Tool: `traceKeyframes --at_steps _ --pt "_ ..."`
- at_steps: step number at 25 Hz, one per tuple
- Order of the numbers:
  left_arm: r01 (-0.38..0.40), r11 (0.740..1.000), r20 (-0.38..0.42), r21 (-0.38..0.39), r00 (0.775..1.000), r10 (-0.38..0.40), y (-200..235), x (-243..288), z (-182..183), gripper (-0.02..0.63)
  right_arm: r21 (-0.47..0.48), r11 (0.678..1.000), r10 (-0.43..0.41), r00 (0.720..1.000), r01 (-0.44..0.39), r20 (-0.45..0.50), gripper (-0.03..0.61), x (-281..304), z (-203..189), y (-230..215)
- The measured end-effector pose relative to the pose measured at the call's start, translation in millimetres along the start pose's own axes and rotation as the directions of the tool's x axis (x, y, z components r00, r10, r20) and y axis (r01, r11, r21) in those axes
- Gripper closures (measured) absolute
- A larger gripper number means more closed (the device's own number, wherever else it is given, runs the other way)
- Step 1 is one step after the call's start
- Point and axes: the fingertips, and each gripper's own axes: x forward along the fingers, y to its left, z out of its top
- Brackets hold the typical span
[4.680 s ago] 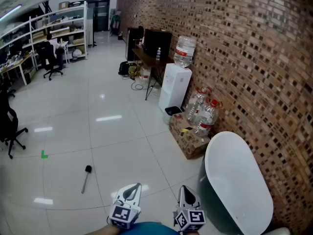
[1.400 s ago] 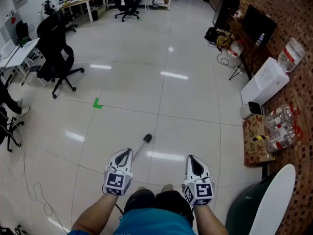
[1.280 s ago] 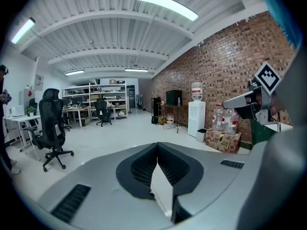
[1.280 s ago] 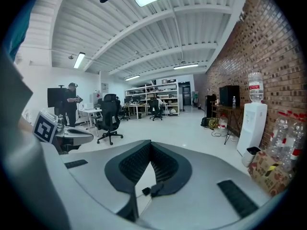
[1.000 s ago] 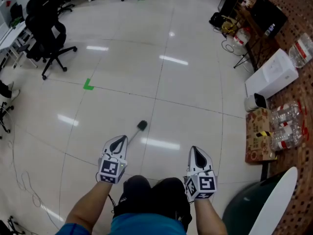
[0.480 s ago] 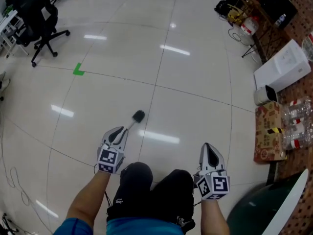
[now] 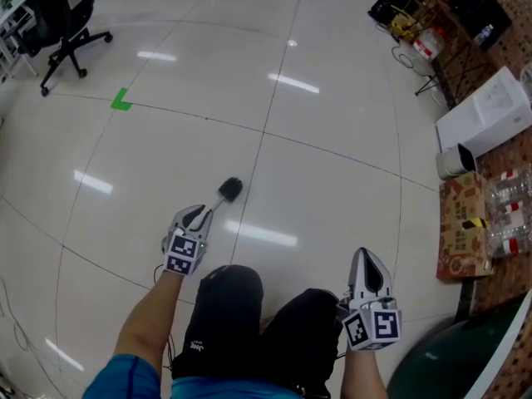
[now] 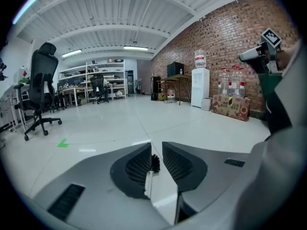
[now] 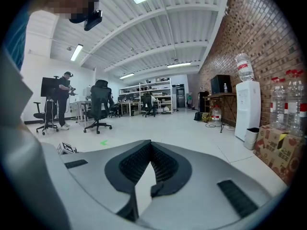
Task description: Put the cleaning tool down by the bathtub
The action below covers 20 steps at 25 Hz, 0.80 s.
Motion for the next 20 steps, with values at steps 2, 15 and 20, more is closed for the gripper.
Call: traceKeyframes --at_steps 2,15,20 --pt "0.005 1.0 -0.033 -0.01 0.999 -0.006 1.9 14.1 -27.7 0.534 -0.003 1.0 0.0 1.0 0.0 0.015 0.563 -1.7 -4.2 4.1" --pt "0.037 0.999 -0.252 0.002 0.967 -0.035 1.1 67.9 -154.0 0.494 0.042 0.999 -0.034 0.998 0.032 0.058 0.561 -11.3 -21.7 12.9" --pt "0.044 0.999 -0.282 -0.01 0.958 -0.045 9.1 91.4 -178.1 0.465 0.044 0.998 -0.035 0.998 0.033 0.054 0.561 0.3 -27.8 10.6"
